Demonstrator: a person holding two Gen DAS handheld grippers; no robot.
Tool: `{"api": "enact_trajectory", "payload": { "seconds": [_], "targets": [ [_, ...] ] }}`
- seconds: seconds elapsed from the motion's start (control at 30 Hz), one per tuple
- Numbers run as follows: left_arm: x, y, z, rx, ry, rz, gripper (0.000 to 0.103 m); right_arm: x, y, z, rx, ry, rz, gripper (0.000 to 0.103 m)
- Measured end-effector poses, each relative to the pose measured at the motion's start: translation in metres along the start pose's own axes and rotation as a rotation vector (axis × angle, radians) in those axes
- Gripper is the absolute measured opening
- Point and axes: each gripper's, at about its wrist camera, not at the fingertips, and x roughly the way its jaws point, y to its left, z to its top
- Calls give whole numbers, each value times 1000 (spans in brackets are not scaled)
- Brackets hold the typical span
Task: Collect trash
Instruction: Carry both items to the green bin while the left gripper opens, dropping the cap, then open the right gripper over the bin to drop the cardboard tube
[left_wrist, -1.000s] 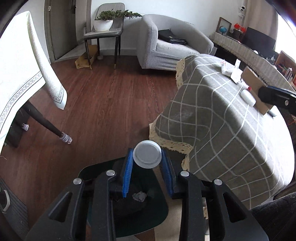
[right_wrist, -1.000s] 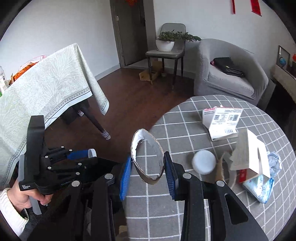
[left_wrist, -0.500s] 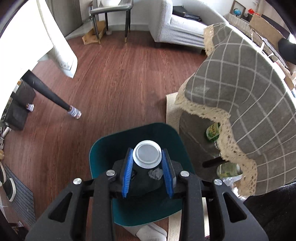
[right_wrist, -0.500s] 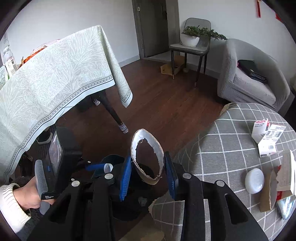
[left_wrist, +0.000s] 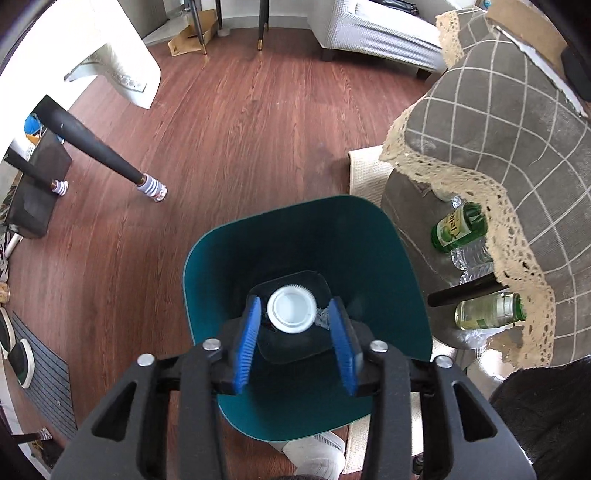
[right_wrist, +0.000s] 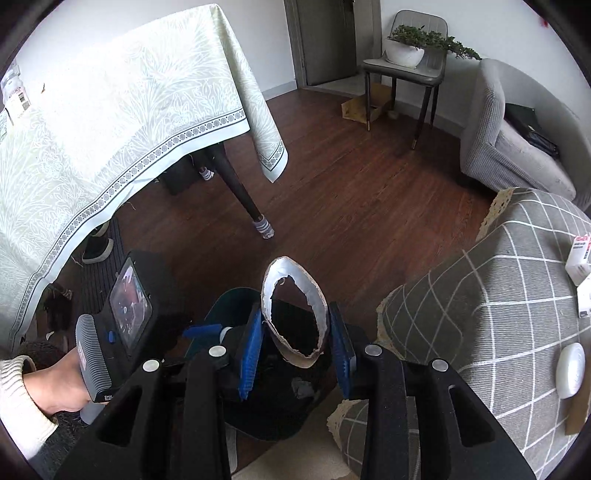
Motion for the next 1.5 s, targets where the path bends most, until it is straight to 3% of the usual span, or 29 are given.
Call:
{"api": "enact_trajectory", "payload": {
  "seconds": [0.17,0.37,0.73,0.8,1.2,1.5],
  "targets": [
    [-7,11,-2,-20,-21,-4,52,21,6,3,-6,40,5,35],
    [-34,28,-3,-57,-107,-14,65,44,14,2,-16,94,6,35],
    [-80,48,-3,-79,-237,-24,73,94,27,-5,-38,217,3,35],
    [-86,50,-3,-79,-254,-26,74,105,27,-11,-16,247,35,35],
    [-126,55,-1,-104,-383,-43,72,164,39,-53,-53,436,17,35],
    [-146,49,2,-101,-440,-75,47,174,46,-71,-117,490,9,37]
  ]
}}
